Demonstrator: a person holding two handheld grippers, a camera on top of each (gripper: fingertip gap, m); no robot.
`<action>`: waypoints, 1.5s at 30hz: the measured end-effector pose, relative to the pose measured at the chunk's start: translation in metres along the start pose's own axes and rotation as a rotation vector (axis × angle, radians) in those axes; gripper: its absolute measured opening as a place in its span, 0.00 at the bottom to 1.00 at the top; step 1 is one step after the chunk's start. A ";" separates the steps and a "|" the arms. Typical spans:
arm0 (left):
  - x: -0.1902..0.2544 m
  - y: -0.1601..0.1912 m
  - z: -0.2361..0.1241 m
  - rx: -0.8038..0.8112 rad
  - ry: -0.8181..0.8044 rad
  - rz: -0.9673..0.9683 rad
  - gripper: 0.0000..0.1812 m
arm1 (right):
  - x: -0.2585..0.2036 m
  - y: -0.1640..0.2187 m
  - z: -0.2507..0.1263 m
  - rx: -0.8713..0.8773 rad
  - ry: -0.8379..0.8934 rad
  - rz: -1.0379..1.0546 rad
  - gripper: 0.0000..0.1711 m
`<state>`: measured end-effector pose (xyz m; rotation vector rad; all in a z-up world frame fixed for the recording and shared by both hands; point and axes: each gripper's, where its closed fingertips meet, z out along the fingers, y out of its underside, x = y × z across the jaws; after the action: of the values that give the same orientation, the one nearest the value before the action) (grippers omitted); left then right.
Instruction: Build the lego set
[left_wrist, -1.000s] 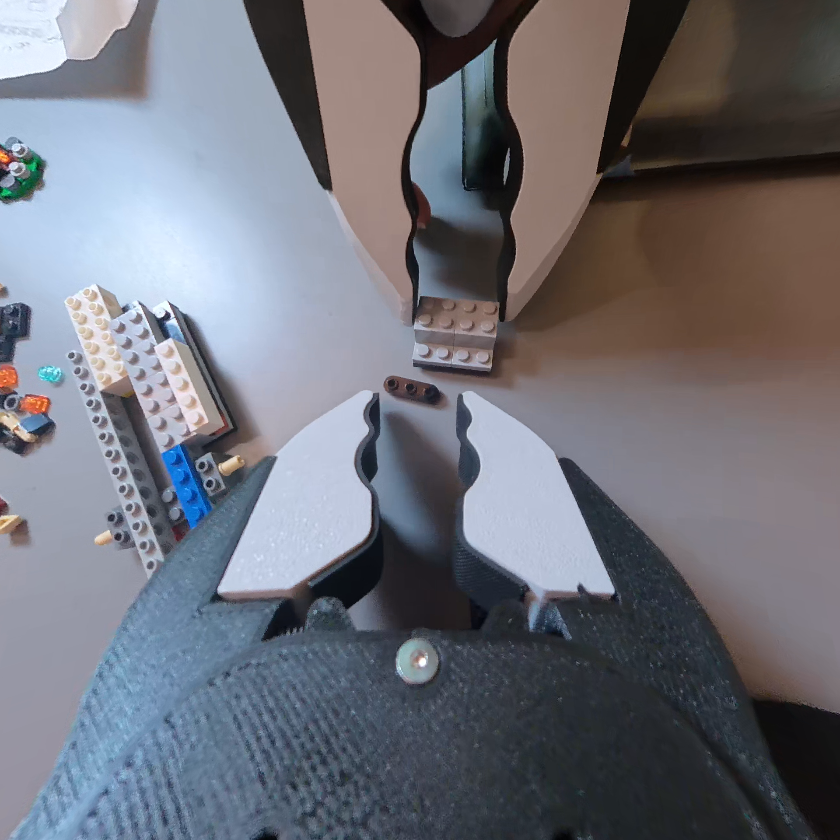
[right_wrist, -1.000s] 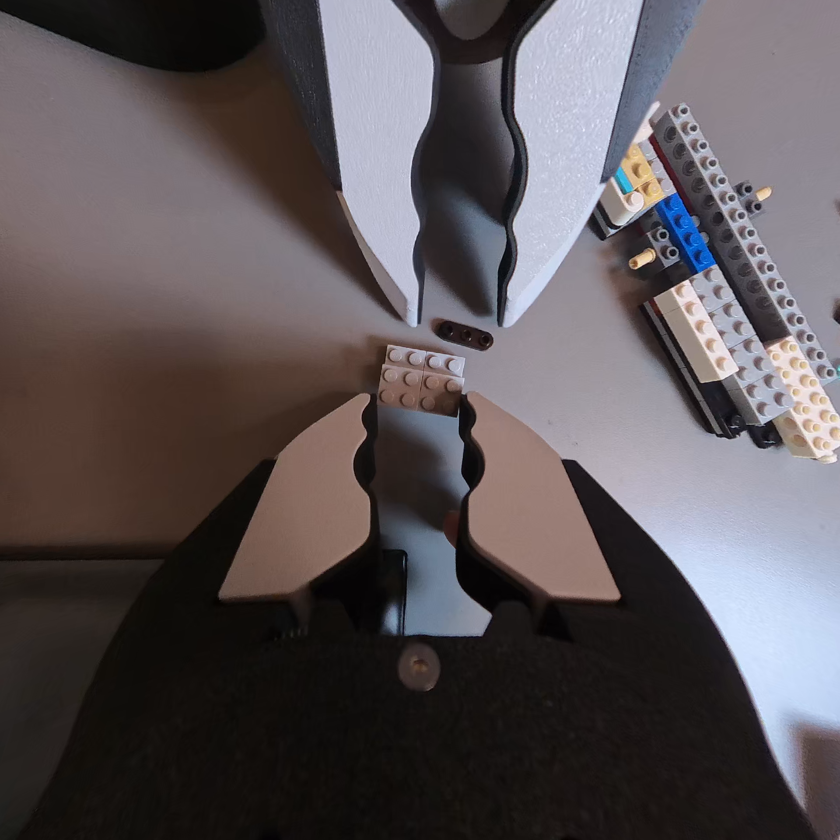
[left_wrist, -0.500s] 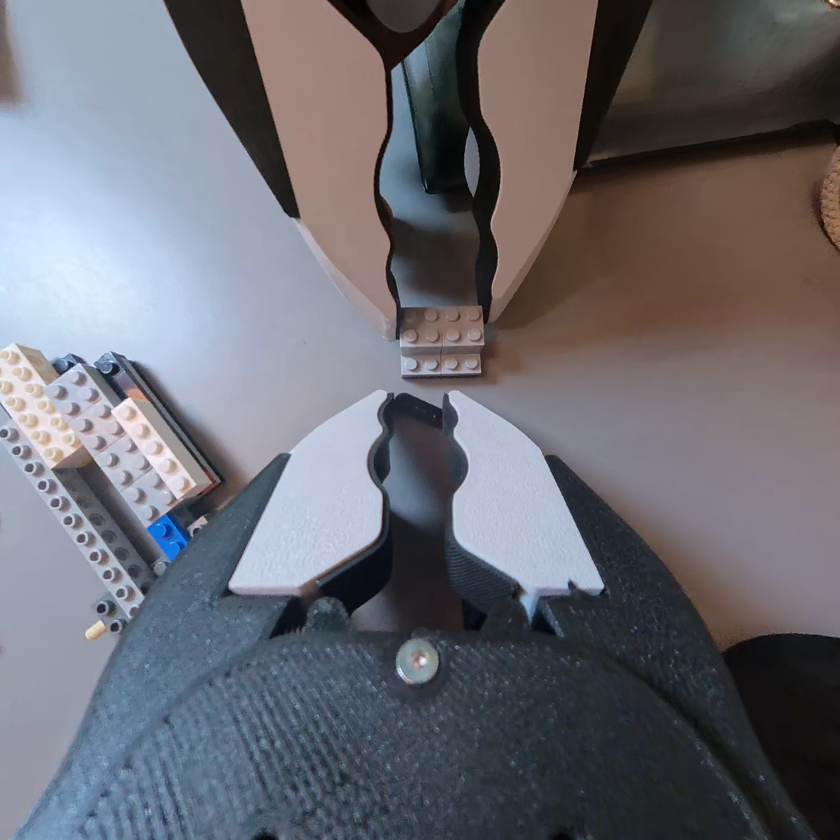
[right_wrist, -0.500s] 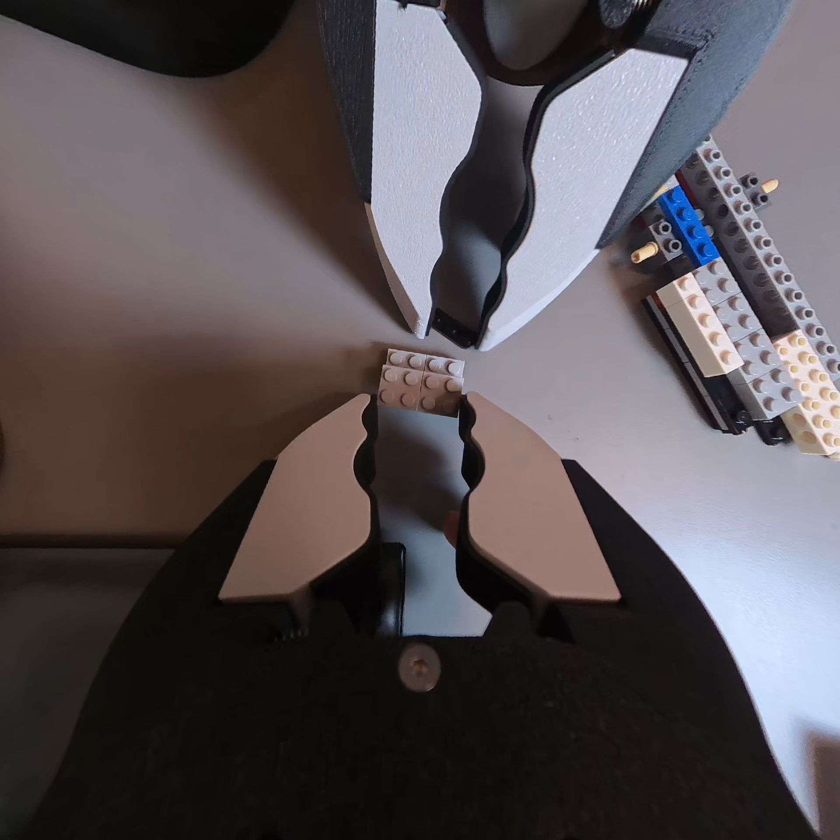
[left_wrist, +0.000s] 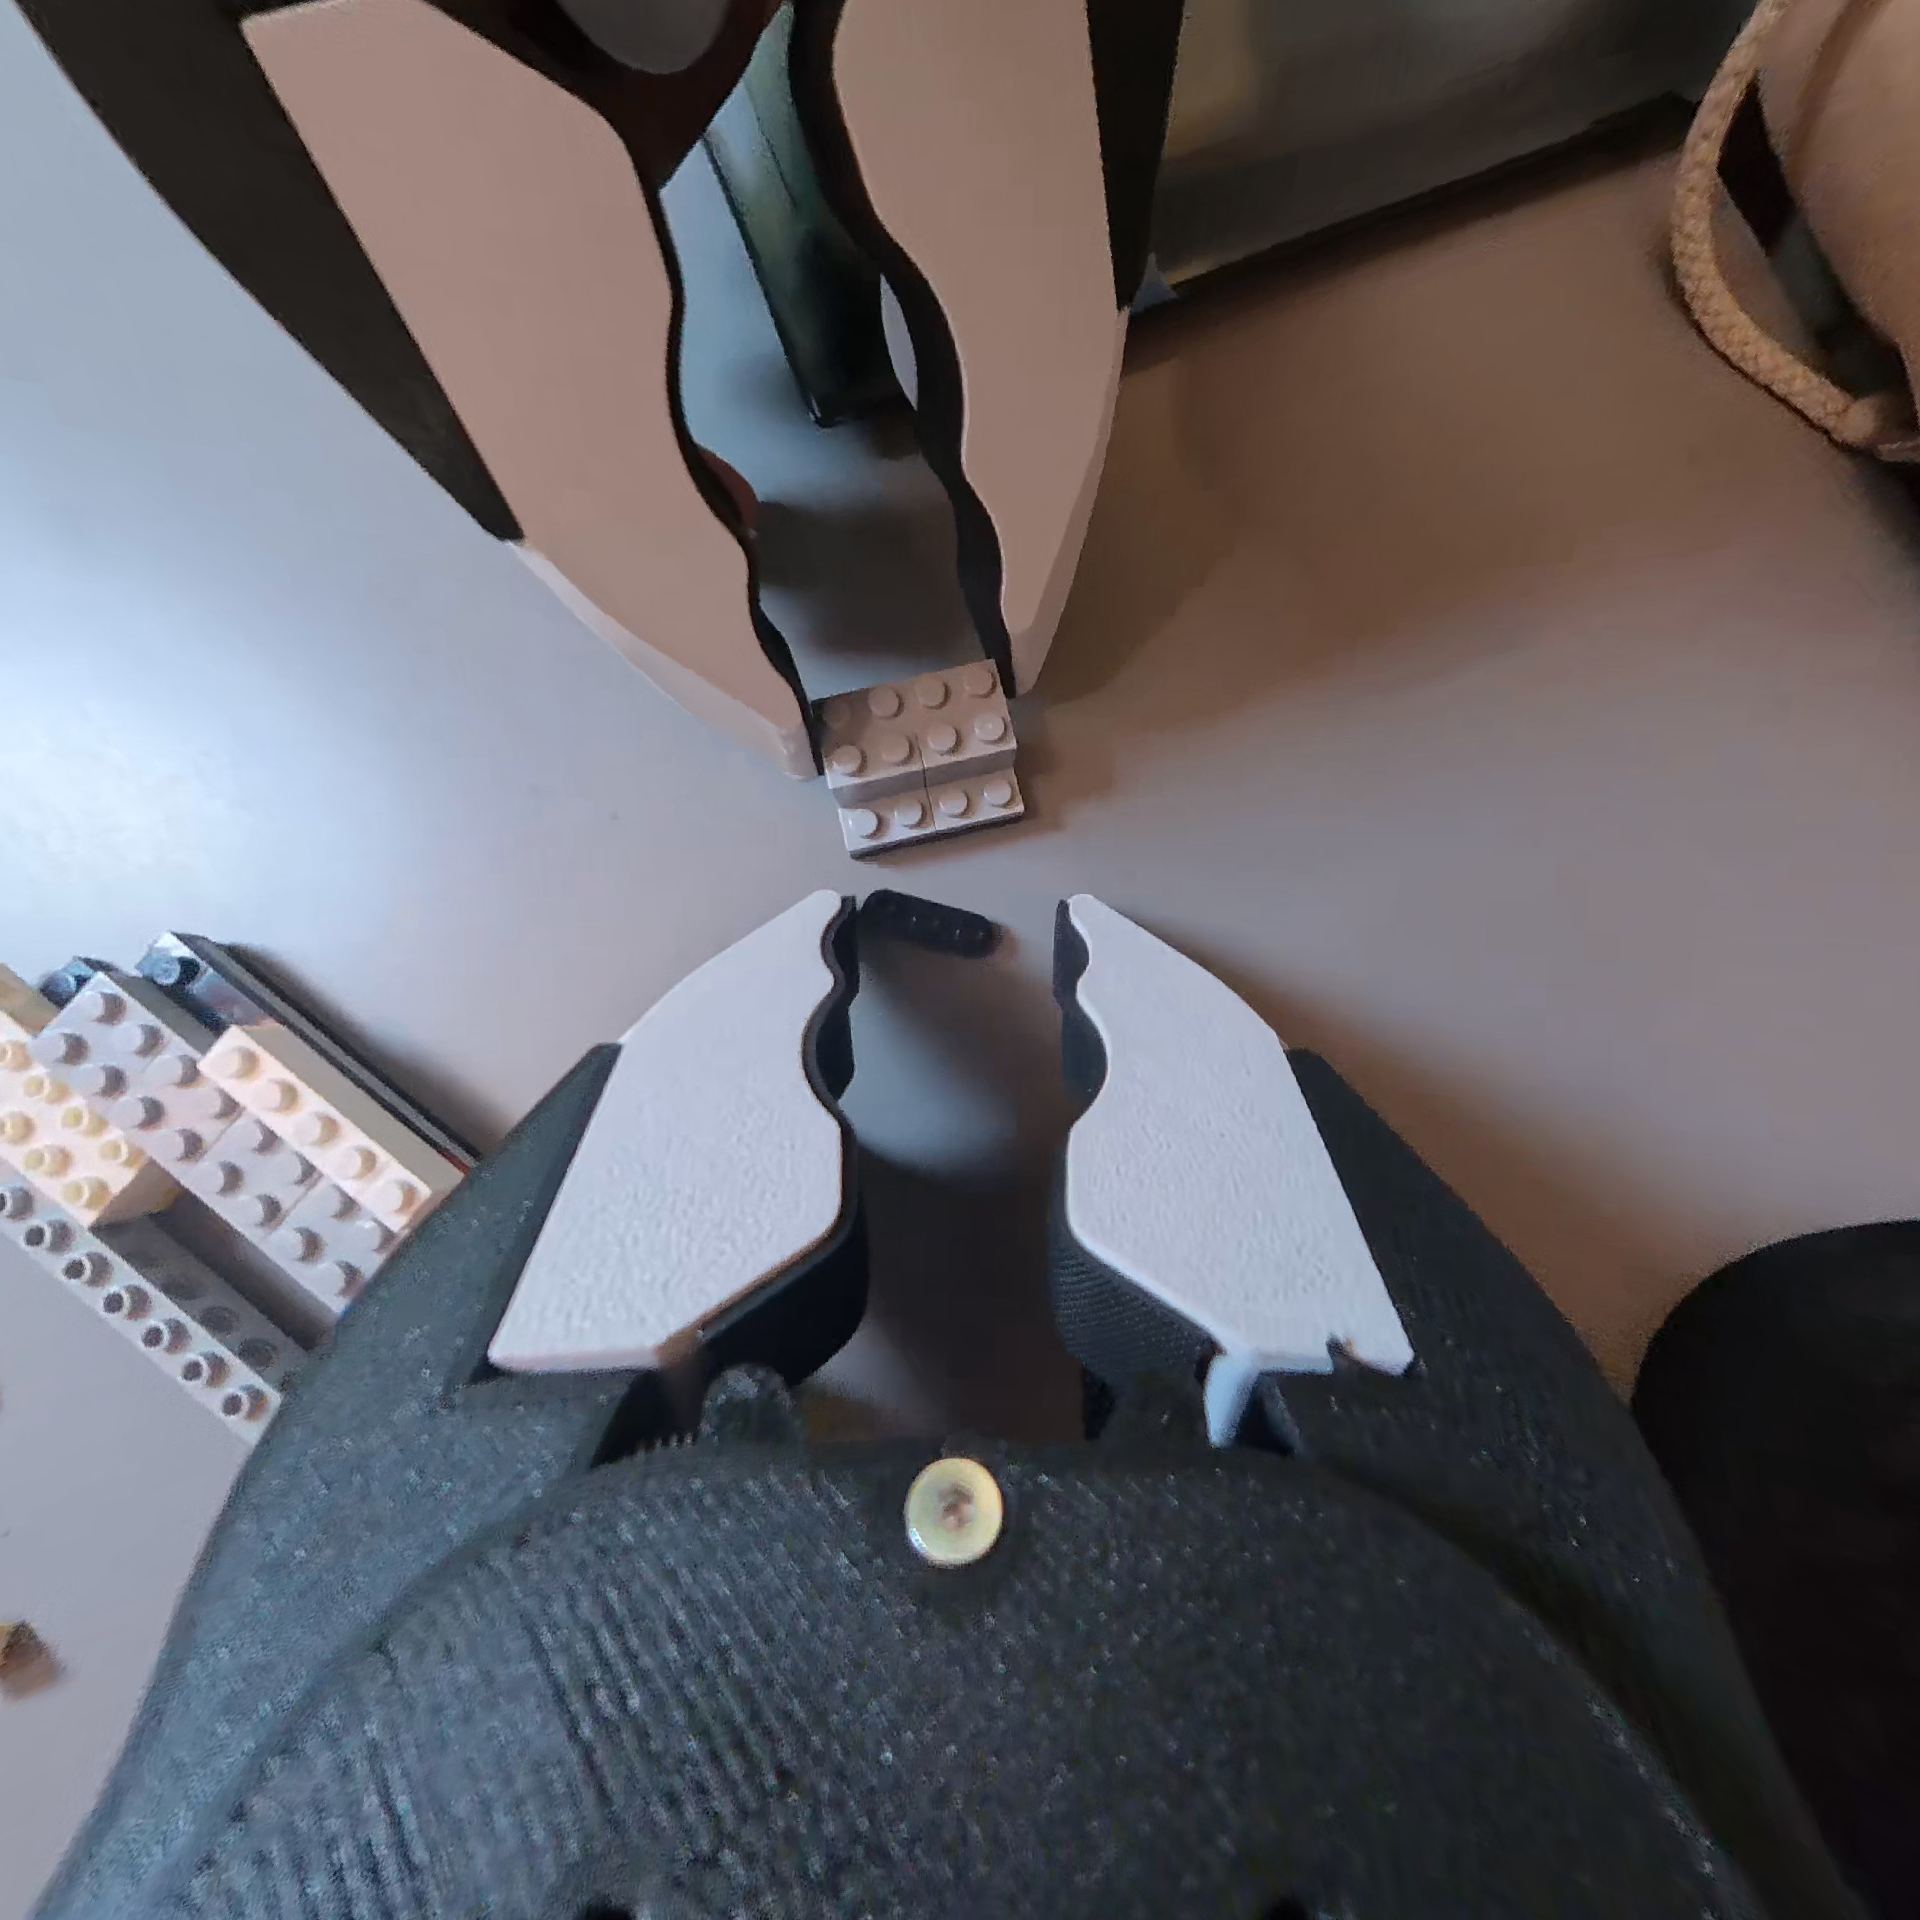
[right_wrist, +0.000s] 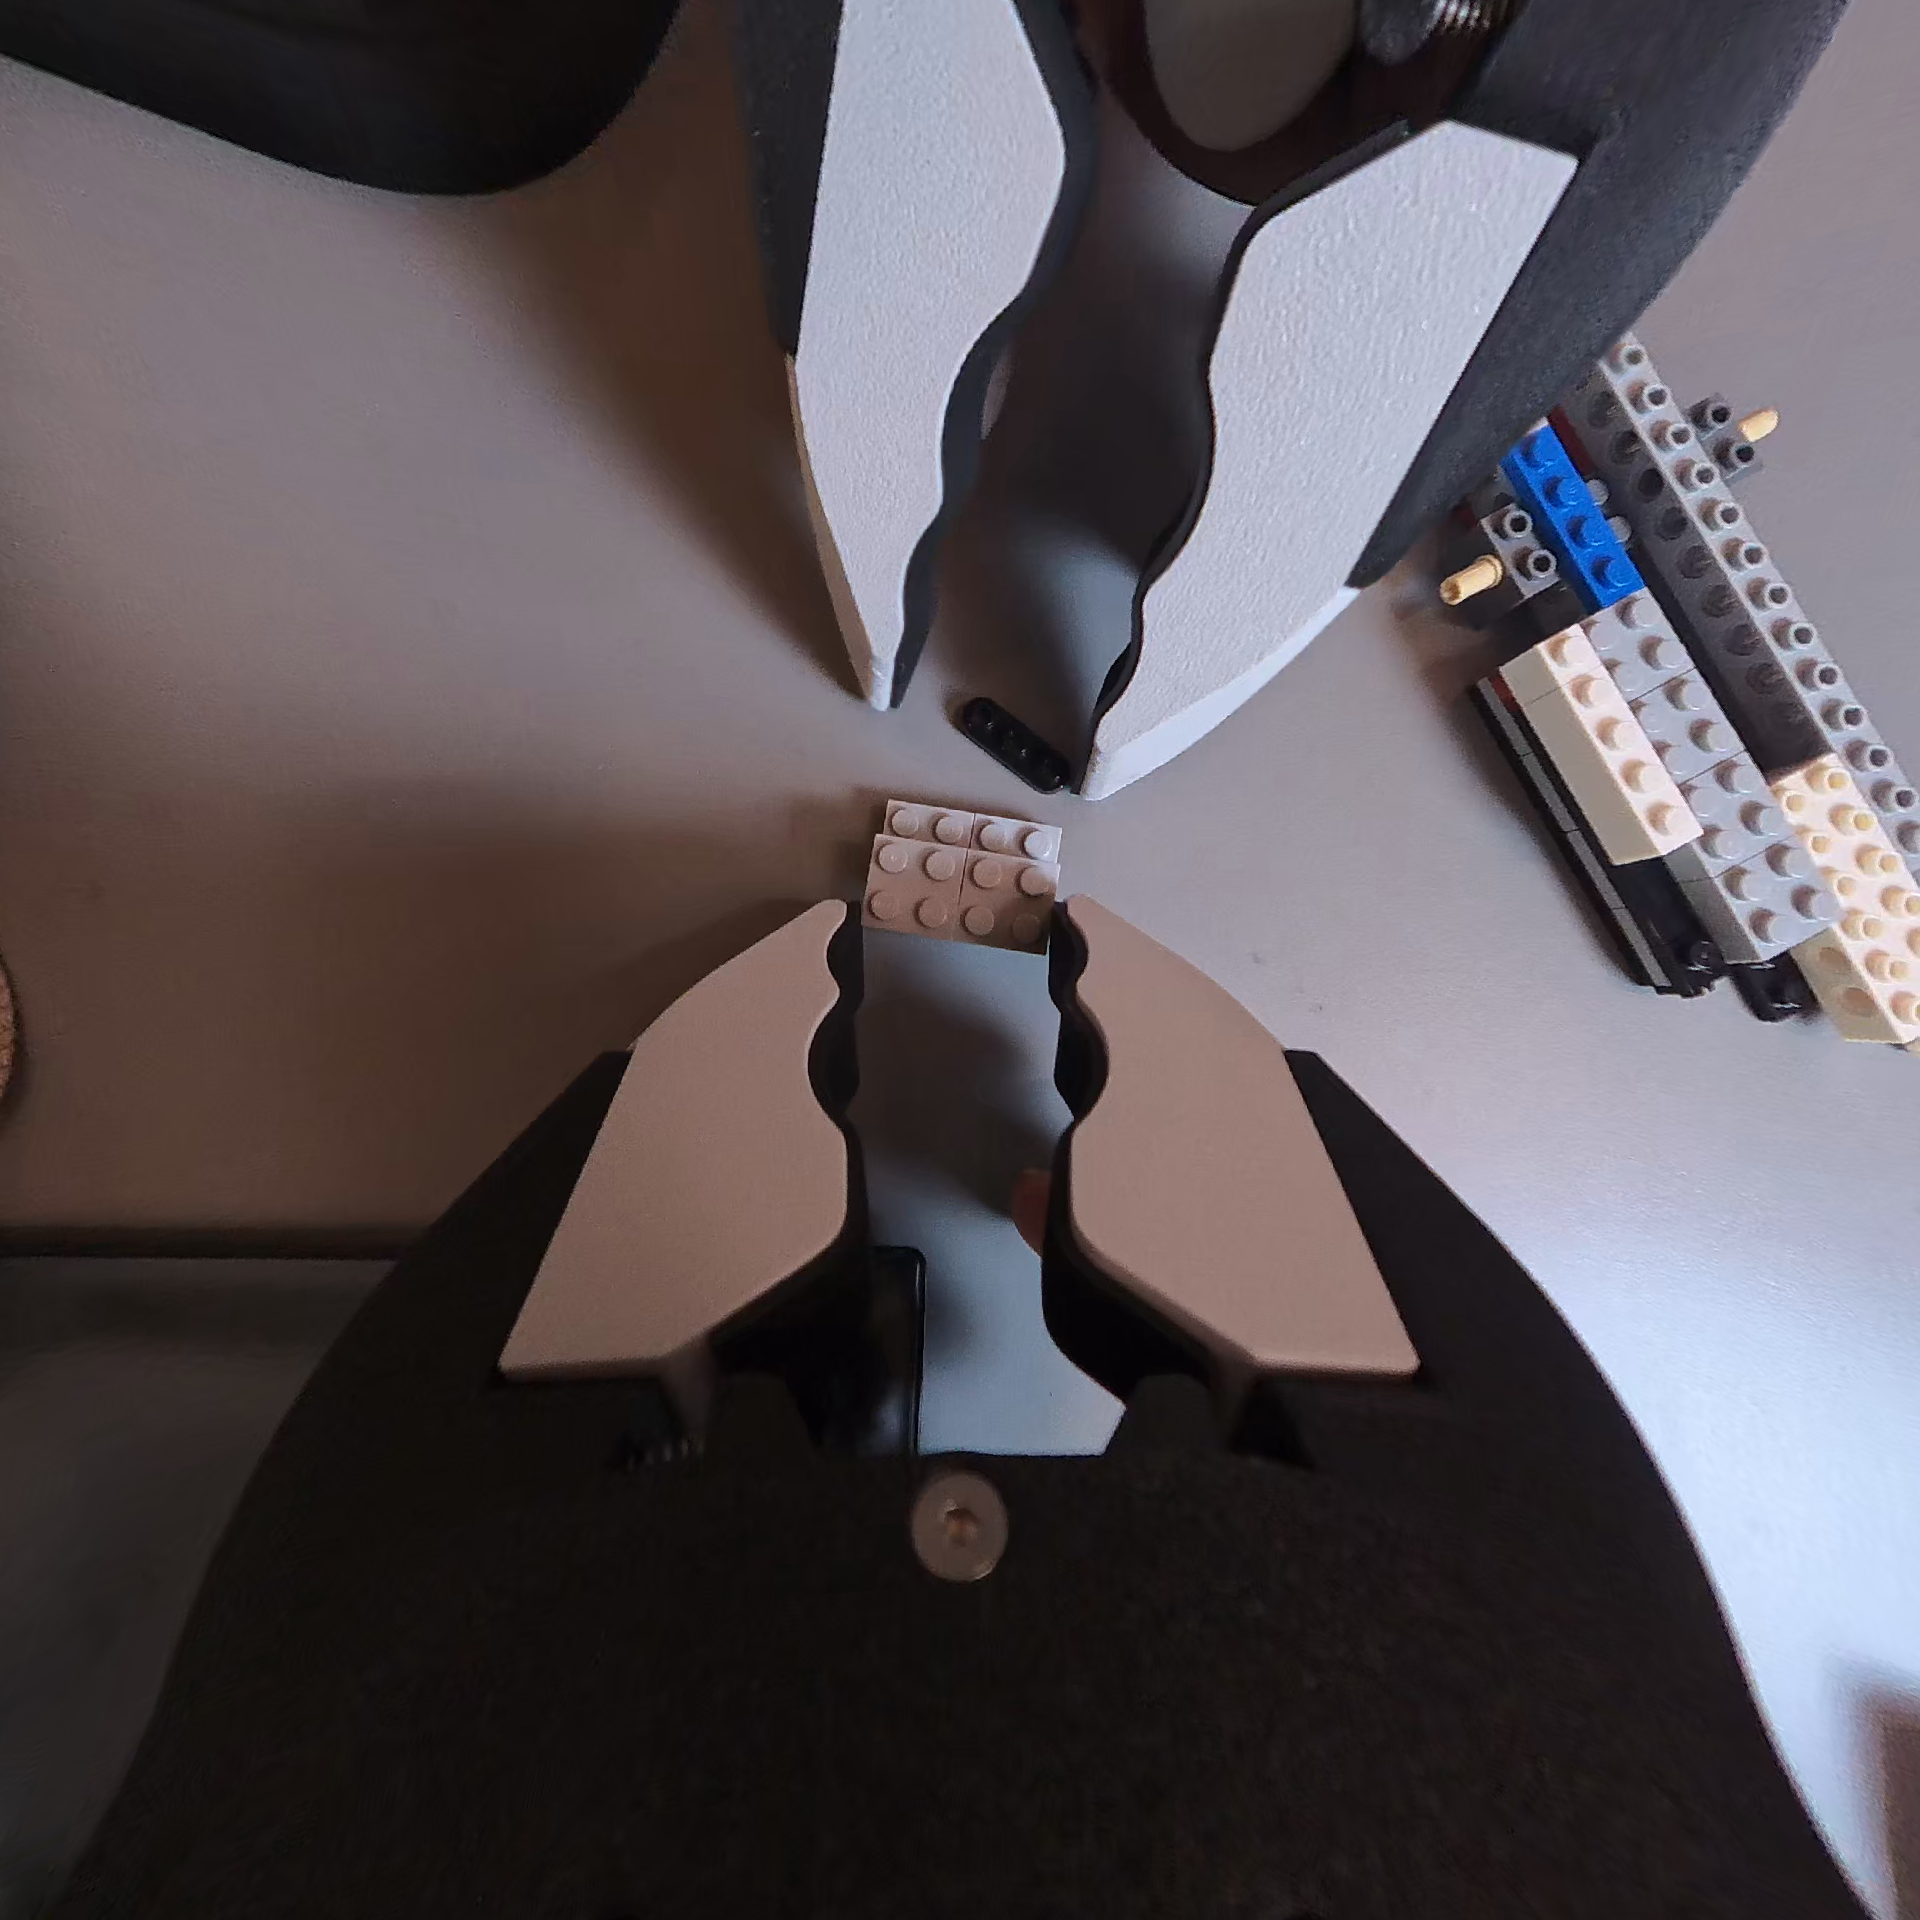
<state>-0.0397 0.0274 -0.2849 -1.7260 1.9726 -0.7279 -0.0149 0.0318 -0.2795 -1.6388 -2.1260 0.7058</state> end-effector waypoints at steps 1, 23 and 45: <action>0.000 0.000 0.000 -0.006 0.015 0.019 0.20 | 0.000 0.000 0.000 0.000 0.000 0.000 0.20; -0.003 -0.001 0.001 -0.011 0.062 0.085 0.13 | 0.001 0.001 -0.001 0.011 -0.004 0.008 0.20; -0.020 -0.027 0.004 0.101 -0.058 -0.110 0.13 | 0.006 0.005 -0.004 0.004 0.074 0.139 0.20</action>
<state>-0.0141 0.0442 -0.2716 -1.7851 1.7828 -0.7913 -0.0100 0.0390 -0.2798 -1.7960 -1.9732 0.6796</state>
